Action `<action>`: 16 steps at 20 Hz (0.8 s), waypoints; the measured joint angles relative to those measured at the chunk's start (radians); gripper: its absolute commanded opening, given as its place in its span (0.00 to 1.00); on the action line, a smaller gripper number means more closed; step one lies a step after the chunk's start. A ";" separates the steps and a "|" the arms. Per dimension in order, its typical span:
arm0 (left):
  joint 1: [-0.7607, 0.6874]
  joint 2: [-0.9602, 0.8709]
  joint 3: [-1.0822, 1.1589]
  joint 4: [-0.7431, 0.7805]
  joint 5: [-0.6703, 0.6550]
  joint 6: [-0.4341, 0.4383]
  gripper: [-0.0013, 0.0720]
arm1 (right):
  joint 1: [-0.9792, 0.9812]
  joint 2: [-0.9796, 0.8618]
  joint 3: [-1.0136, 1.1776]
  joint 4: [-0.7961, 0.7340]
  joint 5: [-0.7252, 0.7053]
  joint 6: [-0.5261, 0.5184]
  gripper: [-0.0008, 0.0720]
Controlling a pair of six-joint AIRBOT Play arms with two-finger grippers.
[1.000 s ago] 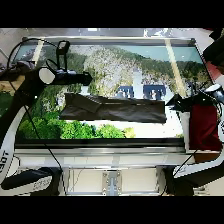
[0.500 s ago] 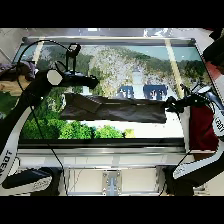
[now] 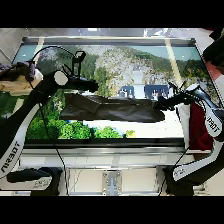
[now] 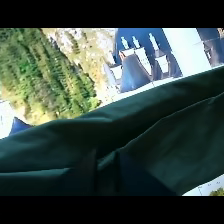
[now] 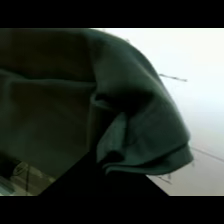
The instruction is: Fold the shirts.
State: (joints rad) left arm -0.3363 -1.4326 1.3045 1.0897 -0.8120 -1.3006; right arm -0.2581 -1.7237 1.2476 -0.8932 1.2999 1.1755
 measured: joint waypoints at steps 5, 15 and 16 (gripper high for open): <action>-0.039 -0.065 0.000 -0.061 -0.010 0.000 0.03 | 0.014 0.134 0.062 0.140 0.126 -0.013 0.03; -0.255 -0.309 0.000 -0.080 0.065 0.000 0.03 | 0.245 0.373 0.228 0.278 0.148 0.129 0.02; -0.261 -0.318 0.000 -0.082 0.079 0.000 0.03 | 0.288 0.377 0.237 0.279 0.125 0.143 0.02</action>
State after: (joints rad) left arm -0.5972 -1.7508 1.3048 1.0080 -0.7326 -1.3006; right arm 0.0299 -1.3464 1.4849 -0.6144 1.4250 1.3182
